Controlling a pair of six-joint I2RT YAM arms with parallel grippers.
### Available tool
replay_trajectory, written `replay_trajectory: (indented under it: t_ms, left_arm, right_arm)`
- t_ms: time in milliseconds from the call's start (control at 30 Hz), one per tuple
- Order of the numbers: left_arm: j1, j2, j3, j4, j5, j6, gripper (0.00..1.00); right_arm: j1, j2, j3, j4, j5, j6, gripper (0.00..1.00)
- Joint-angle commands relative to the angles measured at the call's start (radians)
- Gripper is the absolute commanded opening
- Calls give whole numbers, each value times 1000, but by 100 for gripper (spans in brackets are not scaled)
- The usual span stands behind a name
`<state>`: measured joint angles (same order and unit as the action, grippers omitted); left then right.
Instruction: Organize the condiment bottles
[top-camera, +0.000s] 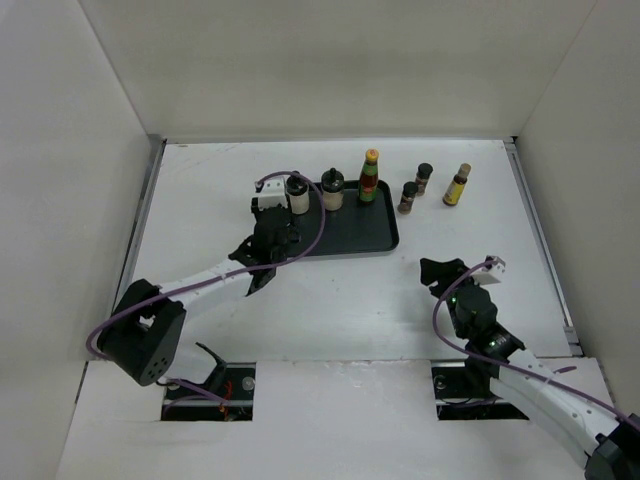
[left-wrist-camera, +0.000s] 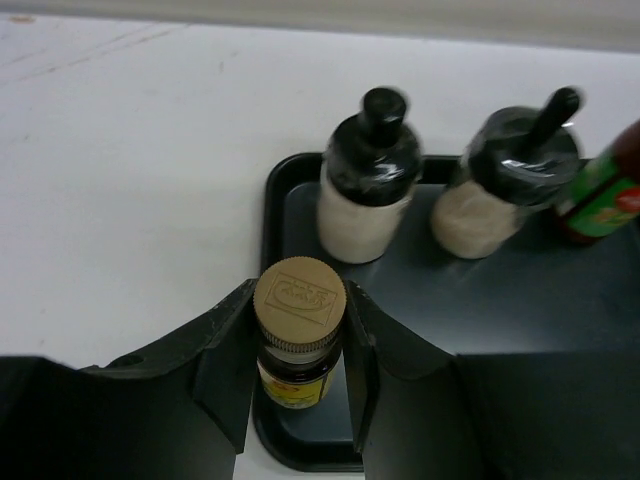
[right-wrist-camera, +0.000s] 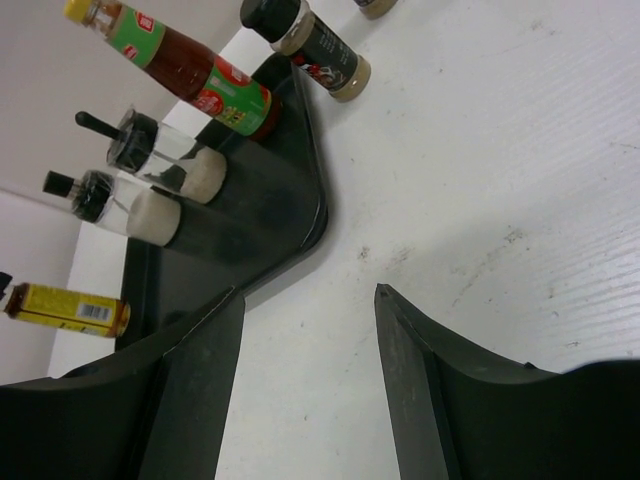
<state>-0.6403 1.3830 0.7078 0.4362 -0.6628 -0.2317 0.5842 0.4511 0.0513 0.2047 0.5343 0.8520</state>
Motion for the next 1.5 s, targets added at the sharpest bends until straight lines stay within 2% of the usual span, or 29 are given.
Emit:
replay_trajectory:
  t_ms: [0,233,500,633,733,833,900,1000,1067,1100,1200,1233,1267,1300,1333,1467]
  left_arm:
    - [27,-38,-8,131,-47,-31,25]
    - [26,44,-37,194,-23,-49,25]
    - [-20,79,-22,185,22,-75,26]
    - [-22,131,-40,191,19,-93,30]
    - [-26,142,-48,185,12,-95,39]
    - [-31,140,-54,182,11,-95,57]
    - [-40,133,-56,182,11,-92,65]
    - [-55,116,-57,171,11,-90,82]
    - [-69,94,-60,165,6,-90,100]
    - [-78,77,-65,165,0,-90,100]
    - [-100,-11,-106,186,-26,-92,100]
    - [-104,-54,-129,208,-27,-93,100]
    - [-110,-103,-157,231,-31,-95,100]
    - [-115,-154,-187,257,-38,-97,100]
    - [-121,-206,-217,280,-58,-98,100]
    - [-146,-393,-338,340,-197,-110,100]
  right_arm:
    - [12,26,1,88,7,-25,62]
    - [13,32,1,98,7,-30,62]
    - [16,47,4,104,15,-31,63]
    - [16,46,4,104,15,-34,66]
    - [18,50,7,105,15,-36,70]
    - [18,70,18,107,13,-44,73]
    - [18,87,33,107,12,-60,74]
    - [18,132,83,96,15,-96,74]
    - [18,185,131,96,16,-122,70]
    - [16,236,172,98,9,-146,64]
    - [-19,378,296,94,-13,-247,37]
    - [-36,443,355,88,-25,-292,30]
    - [-43,480,387,85,-26,-309,29]
    - [-53,526,431,84,-25,-324,30]
    - [-66,581,480,84,-26,-343,37]
    - [-123,771,657,53,-45,-424,75]
